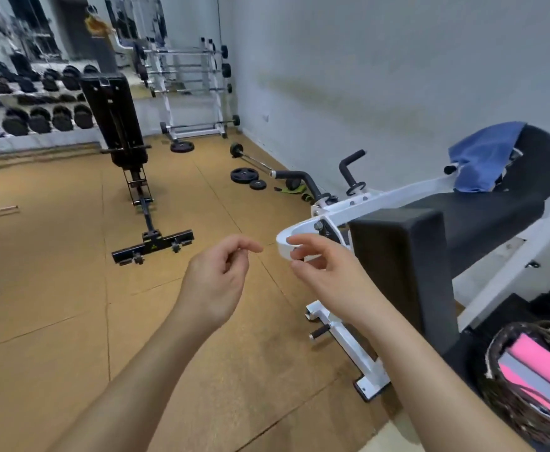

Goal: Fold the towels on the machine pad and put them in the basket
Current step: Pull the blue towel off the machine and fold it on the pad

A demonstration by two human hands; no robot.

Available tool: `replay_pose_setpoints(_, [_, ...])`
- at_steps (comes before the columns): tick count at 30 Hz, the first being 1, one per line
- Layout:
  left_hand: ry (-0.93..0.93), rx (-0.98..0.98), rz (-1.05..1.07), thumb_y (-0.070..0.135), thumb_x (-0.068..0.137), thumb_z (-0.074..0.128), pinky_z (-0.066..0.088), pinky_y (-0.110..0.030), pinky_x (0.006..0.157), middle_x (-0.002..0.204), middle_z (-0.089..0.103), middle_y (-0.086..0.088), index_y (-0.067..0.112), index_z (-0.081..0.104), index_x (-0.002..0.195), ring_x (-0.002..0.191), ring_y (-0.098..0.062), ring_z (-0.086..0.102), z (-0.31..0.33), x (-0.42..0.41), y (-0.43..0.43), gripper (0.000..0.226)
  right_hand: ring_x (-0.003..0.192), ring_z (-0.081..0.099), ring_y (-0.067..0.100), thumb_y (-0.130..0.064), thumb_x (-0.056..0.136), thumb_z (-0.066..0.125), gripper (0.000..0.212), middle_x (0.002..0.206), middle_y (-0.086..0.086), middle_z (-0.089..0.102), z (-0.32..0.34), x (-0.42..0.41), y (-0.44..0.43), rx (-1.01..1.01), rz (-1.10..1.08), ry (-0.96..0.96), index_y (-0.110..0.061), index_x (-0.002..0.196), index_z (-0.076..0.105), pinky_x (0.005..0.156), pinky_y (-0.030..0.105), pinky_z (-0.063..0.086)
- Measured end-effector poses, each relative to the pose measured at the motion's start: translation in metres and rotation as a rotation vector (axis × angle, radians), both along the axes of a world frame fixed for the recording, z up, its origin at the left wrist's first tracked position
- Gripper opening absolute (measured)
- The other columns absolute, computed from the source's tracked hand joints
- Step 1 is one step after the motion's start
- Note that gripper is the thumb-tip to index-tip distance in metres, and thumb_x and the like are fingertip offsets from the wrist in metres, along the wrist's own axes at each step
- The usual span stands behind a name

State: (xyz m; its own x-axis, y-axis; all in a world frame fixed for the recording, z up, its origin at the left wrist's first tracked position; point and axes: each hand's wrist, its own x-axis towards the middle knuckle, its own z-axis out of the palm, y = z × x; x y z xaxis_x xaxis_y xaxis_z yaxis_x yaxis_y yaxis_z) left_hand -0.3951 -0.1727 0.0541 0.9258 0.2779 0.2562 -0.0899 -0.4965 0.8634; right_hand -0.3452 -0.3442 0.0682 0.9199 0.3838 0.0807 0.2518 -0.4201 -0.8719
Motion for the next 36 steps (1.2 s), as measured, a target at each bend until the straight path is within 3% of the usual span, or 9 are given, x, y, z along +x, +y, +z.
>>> replay_pose_setpoints(5, [-0.024,0.485,-0.051,0.013,0.098,0.045,0.043,-0.024,0.066,0.091,0.057,0.015,0.032,0.062,0.104,0.084,-0.006,0.056,-0.012,0.094,0.029,0.027,0.109,0.055,0.005,-0.029,0.093,0.053,0.042,0.124,-0.012,0.056,-0.026,0.076,0.038,-0.22,-0.08,0.004,-0.033,0.135,0.051,0.092,0.029,0.049])
replay_pose_setpoints(8, [0.067,0.829,-0.125,0.009,0.095,0.046,0.034,-0.025,0.059,0.11,0.053,0.011,0.035,0.055,0.12,0.1,-0.014,0.054,-0.027,0.163,0.044,0.037,0.122,0.049,0.014,-0.03,0.093,0.05,0.054,0.126,-0.009,0.05,-0.061,0.106,0.053,-0.317,-0.149,0.019,-0.029,0.145,0.037,0.101,0.033,0.044])
replay_pose_setpoints(11, [0.108,0.905,-0.297,0.013,0.093,0.05,0.038,-0.026,0.075,0.128,0.047,0.007,0.033,0.048,0.13,0.118,-0.018,0.044,-0.04,0.231,0.055,0.042,0.133,0.036,0.013,-0.03,0.095,0.048,0.061,0.147,-0.008,0.033,-0.081,0.137,0.067,-0.357,-0.243,-0.032,-0.028,0.15,0.023,0.105,0.029,0.037])
replay_pose_setpoints(15, [0.13,0.936,-0.453,0.036,0.09,0.059,0.044,-0.036,0.093,0.14,0.04,0.007,0.034,0.04,0.137,0.127,-0.019,0.039,-0.051,0.305,0.062,0.051,0.142,0.019,0.018,-0.037,0.093,0.05,0.071,0.156,-0.005,0.013,-0.085,0.183,0.083,-0.417,-0.334,-0.111,-0.026,0.152,0.011,0.111,0.028,0.028])
replay_pose_setpoints(19, [0.125,0.853,-0.553,0.056,0.086,0.057,0.035,-0.041,0.109,0.153,0.027,0.009,0.037,0.028,0.144,0.14,-0.017,0.027,-0.052,0.37,0.073,0.068,0.145,0.005,0.013,-0.051,0.091,0.052,0.081,0.16,-0.01,0.0,-0.072,0.238,0.086,-0.421,-0.445,-0.048,-0.033,0.152,0.001,0.114,0.029,0.019])
replay_pose_setpoints(26, [-0.053,0.545,-0.789,0.051,0.093,0.051,0.038,-0.029,0.105,0.142,0.043,0.016,0.031,0.041,0.141,0.131,-0.006,0.037,-0.054,0.495,0.084,0.053,0.143,0.023,0.013,-0.061,0.086,0.052,0.078,0.158,-0.018,0.014,-0.064,0.344,0.078,-0.35,-0.788,0.079,-0.041,0.149,0.011,0.112,0.041,0.031])
replay_pose_setpoints(31, [-0.049,0.293,-0.921,0.031,0.094,0.057,0.044,-0.014,0.08,0.114,0.06,0.015,0.029,0.059,0.122,0.102,-0.002,0.056,-0.057,0.571,0.087,0.028,0.119,0.047,0.007,-0.049,0.092,0.053,0.052,0.138,-0.016,0.041,-0.047,0.399,0.1,0.024,-1.045,0.166,-0.04,0.14,0.034,0.097,0.033,0.043])
replay_pose_setpoints(34, [-0.017,0.188,-1.006,0.027,0.095,0.055,0.051,-0.019,0.077,0.103,0.063,0.017,0.029,0.062,0.117,0.092,-0.001,0.059,-0.051,0.608,0.073,0.023,0.111,0.056,0.007,-0.047,0.095,0.047,0.027,0.129,-0.011,0.054,-0.037,0.425,0.099,0.301,-1.173,0.211,-0.04,0.121,0.047,0.092,0.032,0.05])
replay_pose_setpoints(36, [-0.028,0.222,-1.106,0.027,0.096,0.052,0.052,-0.023,0.079,0.103,0.064,0.017,0.029,0.061,0.119,0.09,0.0,0.059,-0.046,0.628,0.058,0.025,0.107,0.061,0.012,-0.051,0.096,0.044,0.035,0.123,-0.005,0.059,-0.034,0.441,0.09,0.503,-1.283,0.237,-0.033,0.125,0.051,0.091,0.037,0.053])
